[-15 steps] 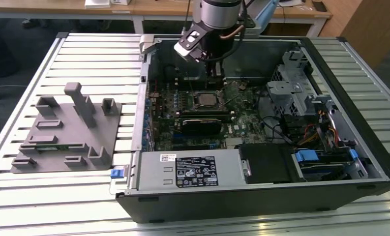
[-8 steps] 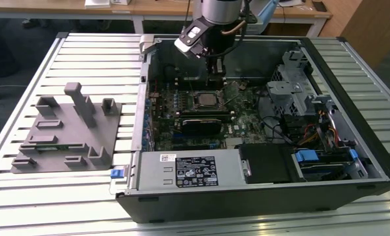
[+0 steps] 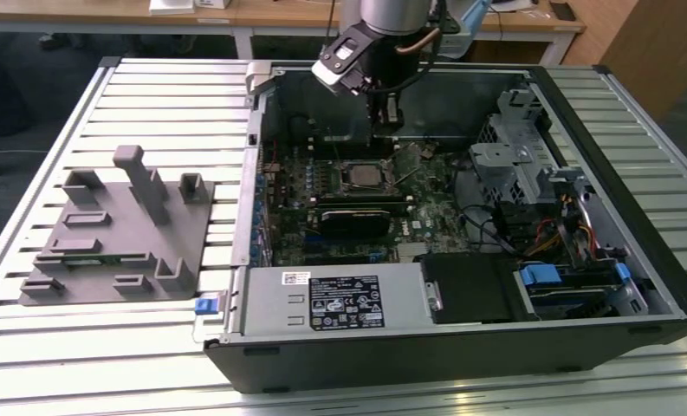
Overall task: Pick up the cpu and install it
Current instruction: 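Close the cpu cover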
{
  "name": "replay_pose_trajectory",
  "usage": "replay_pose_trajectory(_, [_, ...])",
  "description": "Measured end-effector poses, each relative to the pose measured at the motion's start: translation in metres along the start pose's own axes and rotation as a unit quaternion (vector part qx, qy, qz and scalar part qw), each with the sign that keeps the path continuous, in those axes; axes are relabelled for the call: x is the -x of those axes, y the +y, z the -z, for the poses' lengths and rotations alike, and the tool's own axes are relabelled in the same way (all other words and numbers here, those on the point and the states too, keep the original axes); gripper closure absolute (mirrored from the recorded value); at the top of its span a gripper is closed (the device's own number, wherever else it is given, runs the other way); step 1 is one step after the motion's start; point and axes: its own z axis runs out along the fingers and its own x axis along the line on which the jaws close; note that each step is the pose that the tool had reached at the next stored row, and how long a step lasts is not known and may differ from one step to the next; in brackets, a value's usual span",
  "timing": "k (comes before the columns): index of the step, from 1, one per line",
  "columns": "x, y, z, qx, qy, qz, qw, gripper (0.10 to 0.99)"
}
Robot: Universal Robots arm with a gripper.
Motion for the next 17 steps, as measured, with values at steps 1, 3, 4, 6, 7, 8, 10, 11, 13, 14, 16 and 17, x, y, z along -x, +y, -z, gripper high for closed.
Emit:
replay_pose_trajectory(1, [0.0001,0.0021,0.0,0.0,0.0,0.0,1.0,0.98])
replay_pose_trajectory(3, [0.0003,0.0077,-0.0001,-0.0002,0.0001,0.0,1.0,0.98])
replay_pose_trajectory(4, [0.0004,0.01,-0.0001,-0.0002,0.0001,0.0,1.0,0.98])
replay_pose_trajectory(6, [0.0005,0.0132,-0.0002,-0.0002,0.0,0.0,1.0,0.98])
replay_pose_trajectory(7, [0.0006,0.0148,-0.0002,-0.0002,0.0,0.0,1.0,0.98])
replay_pose_trajectory(8, [0.0006,0.0164,-0.0002,-0.0002,0.0,0.0,1.0,0.98])
replay_pose_trajectory(10, [0.0007,0.0197,-0.0002,-0.0003,0.0001,0.0,1.0,0.98])
replay_pose_trajectory(11, [0.0008,0.0217,-0.0002,-0.0003,0.0,0.0,1.0,0.98])
replay_pose_trajectory(13, [0.0009,0.0249,-0.0003,-0.0003,0.0,0.0,1.0,0.98])
replay_pose_trajectory(14, [0.001,0.0266,-0.0003,-0.0003,0.0,0.0,1.0,0.98])
replay_pose_trajectory(16, [0.0011,0.0306,-0.0003,-0.0004,0.0,0.0,1.0,0.98])
replay_pose_trajectory(17, [0.0012,0.0332,-0.0004,-0.0004,0.0,0.0,1.0,0.98])
